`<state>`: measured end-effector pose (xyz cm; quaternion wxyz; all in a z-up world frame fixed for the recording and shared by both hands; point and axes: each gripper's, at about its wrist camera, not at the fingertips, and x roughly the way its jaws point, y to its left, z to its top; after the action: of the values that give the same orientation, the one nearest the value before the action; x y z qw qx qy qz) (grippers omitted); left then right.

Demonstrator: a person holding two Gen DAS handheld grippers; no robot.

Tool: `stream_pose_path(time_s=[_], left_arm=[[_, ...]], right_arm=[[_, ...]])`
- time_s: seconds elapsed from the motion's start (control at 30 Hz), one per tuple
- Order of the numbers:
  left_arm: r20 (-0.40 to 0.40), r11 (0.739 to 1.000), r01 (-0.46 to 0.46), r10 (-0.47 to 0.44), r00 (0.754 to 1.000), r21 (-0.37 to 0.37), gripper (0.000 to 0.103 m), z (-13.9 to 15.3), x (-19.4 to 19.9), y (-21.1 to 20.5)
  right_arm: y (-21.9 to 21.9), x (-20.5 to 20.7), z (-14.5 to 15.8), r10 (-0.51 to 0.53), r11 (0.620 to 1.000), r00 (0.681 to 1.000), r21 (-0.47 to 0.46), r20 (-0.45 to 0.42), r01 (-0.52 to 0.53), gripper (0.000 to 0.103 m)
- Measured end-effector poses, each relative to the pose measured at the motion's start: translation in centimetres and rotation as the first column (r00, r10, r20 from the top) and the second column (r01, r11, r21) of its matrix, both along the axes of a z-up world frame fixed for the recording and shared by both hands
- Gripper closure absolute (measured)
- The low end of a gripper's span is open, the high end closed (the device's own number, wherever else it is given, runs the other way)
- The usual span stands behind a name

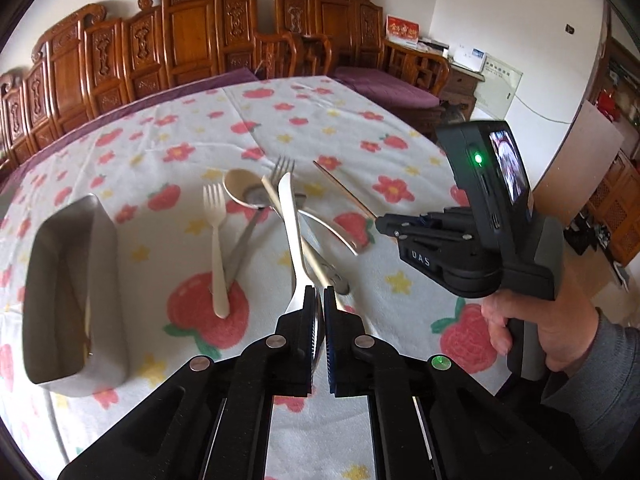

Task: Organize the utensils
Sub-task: 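Grasp a white plastic spoon from the pile with the left tool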

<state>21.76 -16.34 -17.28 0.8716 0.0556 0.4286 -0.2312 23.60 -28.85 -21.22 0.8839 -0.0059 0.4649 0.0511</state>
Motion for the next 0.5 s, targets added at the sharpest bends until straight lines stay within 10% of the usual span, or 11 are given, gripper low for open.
stream_pose_path(time_s=[0.5], left_arm=[[0.061,0.995,-0.096,0.094,0.994,0.023,0.099,2.6,1.7,4.5]], right_arm=[[3.2,-1.1,3.2,0.063,0.995,0.994,0.068,0.087,-0.069,0.097]])
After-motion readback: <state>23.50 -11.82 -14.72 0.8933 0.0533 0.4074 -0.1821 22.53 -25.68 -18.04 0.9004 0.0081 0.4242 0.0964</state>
